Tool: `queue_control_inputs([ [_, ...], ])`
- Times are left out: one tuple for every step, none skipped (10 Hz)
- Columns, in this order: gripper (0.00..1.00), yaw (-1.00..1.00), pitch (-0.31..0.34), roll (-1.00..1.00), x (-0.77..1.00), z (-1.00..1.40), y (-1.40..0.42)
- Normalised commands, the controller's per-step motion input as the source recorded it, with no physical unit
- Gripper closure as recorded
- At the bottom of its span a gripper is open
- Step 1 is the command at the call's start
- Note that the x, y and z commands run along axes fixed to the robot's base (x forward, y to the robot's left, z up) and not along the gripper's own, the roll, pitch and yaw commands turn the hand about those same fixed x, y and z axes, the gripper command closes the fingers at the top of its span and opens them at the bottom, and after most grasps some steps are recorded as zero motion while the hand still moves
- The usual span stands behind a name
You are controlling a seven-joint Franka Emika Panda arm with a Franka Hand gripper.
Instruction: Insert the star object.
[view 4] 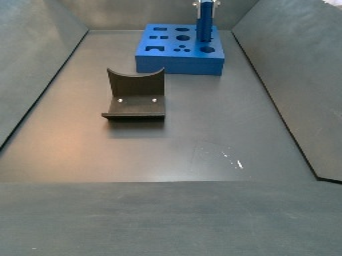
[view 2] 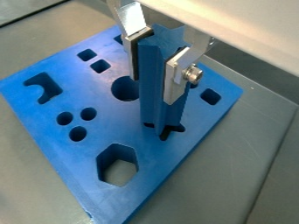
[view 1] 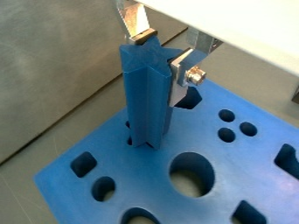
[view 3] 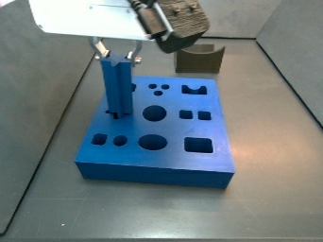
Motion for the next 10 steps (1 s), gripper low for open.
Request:
queue_control_inputs([
  [1.00, -0.41, 0.060, 0.00, -0.19, -0.25, -0.06],
  [1.00, -0.42, 0.046, 0.00, -0.08, -0.28, -0.06],
  [1.00, -0.34, 0.036, 0.00, 0.00, -0.38, -0.04],
  [1.00, -0.23, 0.043, 0.02, 0.21, -0.45, 0.00],
  [1.00, -0.16, 0.087, 0.05, 0.35, -0.51, 0.00],
  [1.00, -0.05, 0.130, 0.13, 0.29, -0.55, 0.00],
  [1.00, 0.00, 0.116, 0.17, 0.23, -0.56, 0.00],
  [1.00, 0.05, 0.083, 0.20, 0.21, -0.61, 0.00],
  [1.00, 0.18, 0.020, 0.28, 0.08, -0.67, 0.00],
  [1.00, 0.32, 0.000, 0.31, 0.00, -0.65, -0.02],
])
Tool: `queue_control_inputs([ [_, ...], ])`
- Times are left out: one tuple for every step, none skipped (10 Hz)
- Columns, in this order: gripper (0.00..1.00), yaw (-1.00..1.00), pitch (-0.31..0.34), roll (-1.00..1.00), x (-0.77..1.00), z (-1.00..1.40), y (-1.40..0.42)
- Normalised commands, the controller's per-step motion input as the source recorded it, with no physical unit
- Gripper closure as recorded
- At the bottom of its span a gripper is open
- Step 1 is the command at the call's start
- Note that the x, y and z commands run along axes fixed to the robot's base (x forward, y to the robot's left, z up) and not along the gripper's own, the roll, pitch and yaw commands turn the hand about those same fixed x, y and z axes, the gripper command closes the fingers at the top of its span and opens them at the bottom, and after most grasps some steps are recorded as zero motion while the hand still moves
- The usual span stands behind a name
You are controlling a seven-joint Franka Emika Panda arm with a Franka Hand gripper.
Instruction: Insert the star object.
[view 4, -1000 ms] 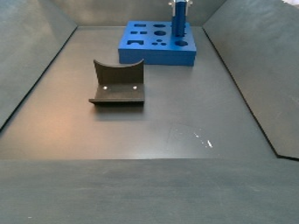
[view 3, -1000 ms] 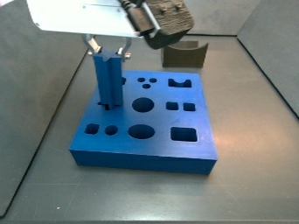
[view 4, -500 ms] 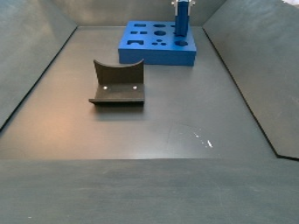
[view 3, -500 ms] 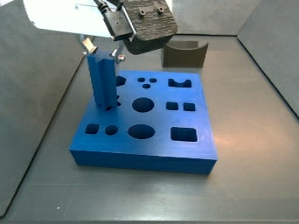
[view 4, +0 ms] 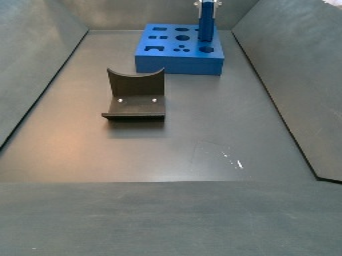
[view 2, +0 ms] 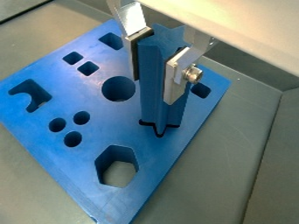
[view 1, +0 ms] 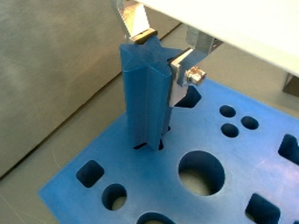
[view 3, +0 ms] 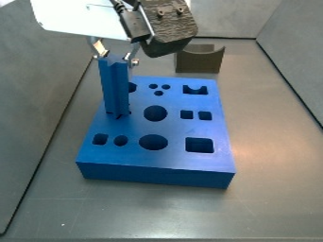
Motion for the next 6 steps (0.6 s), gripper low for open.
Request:
queue_control_inputs([
  [1.00, 0.35, -0.006, 0.30, 0.00, -0.69, -0.03],
  [1.00, 0.37, -0.031, 0.27, 0.00, -0.73, -0.05],
  [1.00, 0.35, -0.033, 0.25, 0.02, -0.75, -0.07],
  [1.00, 0.07, -0.060, 0.15, 0.03, -0.98, -0.15],
  [1.00, 0.05, -0.079, 0.10, 0.03, -1.00, -0.22],
  [1.00, 0.03, -0.120, 0.06, 0.05, -1.00, -0.23],
])
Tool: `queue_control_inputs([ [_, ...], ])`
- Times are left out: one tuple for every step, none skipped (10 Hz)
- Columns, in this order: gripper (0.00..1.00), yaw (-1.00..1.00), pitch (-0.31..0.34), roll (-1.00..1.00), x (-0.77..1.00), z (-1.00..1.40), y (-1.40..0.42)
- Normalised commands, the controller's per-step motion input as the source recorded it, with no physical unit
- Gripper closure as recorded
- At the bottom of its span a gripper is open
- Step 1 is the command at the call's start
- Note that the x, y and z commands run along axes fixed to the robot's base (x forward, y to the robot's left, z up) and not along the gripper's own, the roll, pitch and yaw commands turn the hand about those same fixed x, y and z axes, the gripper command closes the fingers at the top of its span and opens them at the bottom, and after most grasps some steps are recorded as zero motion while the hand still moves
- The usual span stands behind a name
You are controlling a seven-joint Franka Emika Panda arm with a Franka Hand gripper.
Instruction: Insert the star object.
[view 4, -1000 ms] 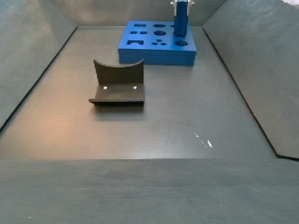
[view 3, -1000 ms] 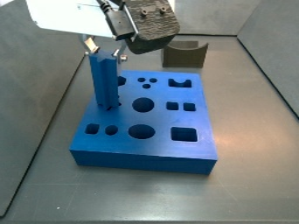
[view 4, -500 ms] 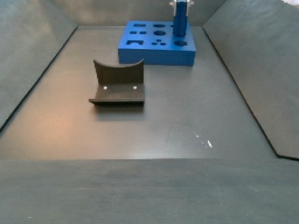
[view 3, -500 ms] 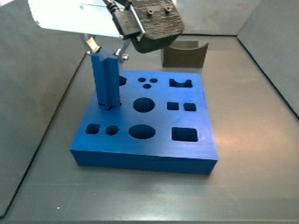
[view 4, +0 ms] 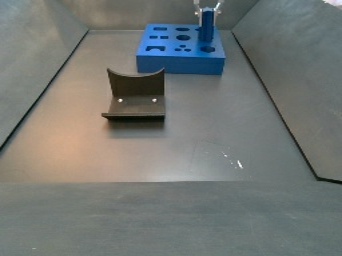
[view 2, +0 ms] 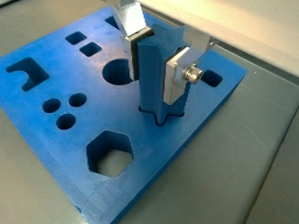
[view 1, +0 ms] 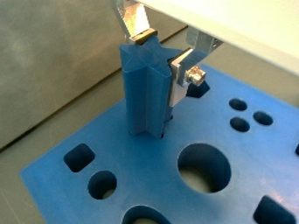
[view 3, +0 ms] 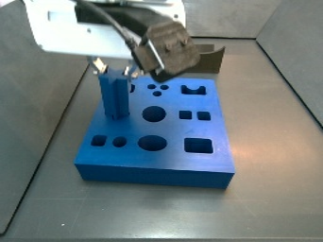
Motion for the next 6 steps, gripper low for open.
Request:
queue_control_inputs([
  [1.00, 0.00, -0.157, 0.04, 0.07, -0.95, -0.27],
  [1.00, 0.00, -0.147, 0.05, 0.06, -0.97, -0.29],
  [1.00, 0.00, -0.123, 0.07, 0.01, -1.00, -0.26],
  [1.00, 0.02, -0.099, 0.10, 0.00, -1.00, -0.17],
  [1.00, 0.07, -0.090, 0.13, 0.00, -1.00, -0.07],
  [1.00, 0.08, -0.079, 0.21, -0.03, -0.92, 0.00],
])
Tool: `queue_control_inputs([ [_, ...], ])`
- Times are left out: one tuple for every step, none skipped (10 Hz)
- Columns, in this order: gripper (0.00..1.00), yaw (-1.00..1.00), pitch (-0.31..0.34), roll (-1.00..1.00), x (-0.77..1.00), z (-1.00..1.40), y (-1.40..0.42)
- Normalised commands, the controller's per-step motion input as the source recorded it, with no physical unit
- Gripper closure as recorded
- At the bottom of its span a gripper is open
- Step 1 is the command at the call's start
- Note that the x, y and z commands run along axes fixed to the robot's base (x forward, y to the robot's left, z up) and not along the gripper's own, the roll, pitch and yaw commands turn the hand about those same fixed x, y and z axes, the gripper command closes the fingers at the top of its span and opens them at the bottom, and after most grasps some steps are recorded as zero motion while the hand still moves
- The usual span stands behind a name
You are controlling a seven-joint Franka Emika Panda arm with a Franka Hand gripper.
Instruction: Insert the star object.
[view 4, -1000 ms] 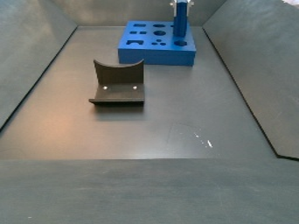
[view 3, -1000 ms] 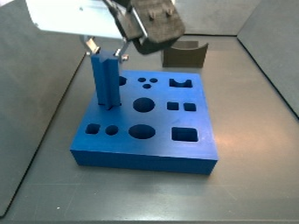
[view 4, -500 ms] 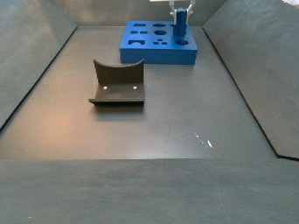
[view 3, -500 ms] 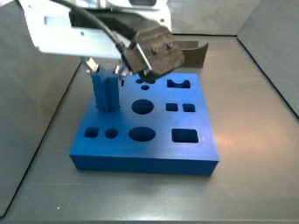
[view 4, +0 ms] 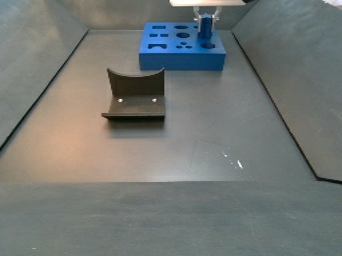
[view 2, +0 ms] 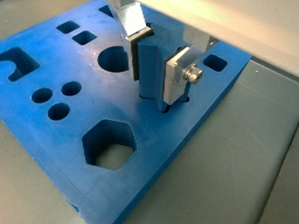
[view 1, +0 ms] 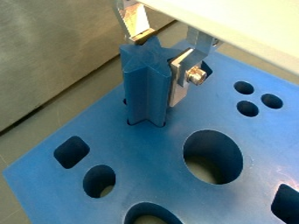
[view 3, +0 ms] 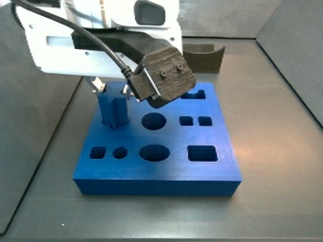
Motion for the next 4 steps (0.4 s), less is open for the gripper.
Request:
queue_control_inputs([
  [1.00, 0.00, -0.284, 0.13, -0.09, -0.67, -0.17],
  [1.00, 0.00, -0.384, 0.08, -0.15, -0.50, -0.15],
  [1.00, 0.00, -0.309, 0.00, -0.04, -0.65, -0.08],
  [1.00, 0.00, -0.291, 0.00, 0.00, -0.66, -0.02],
])
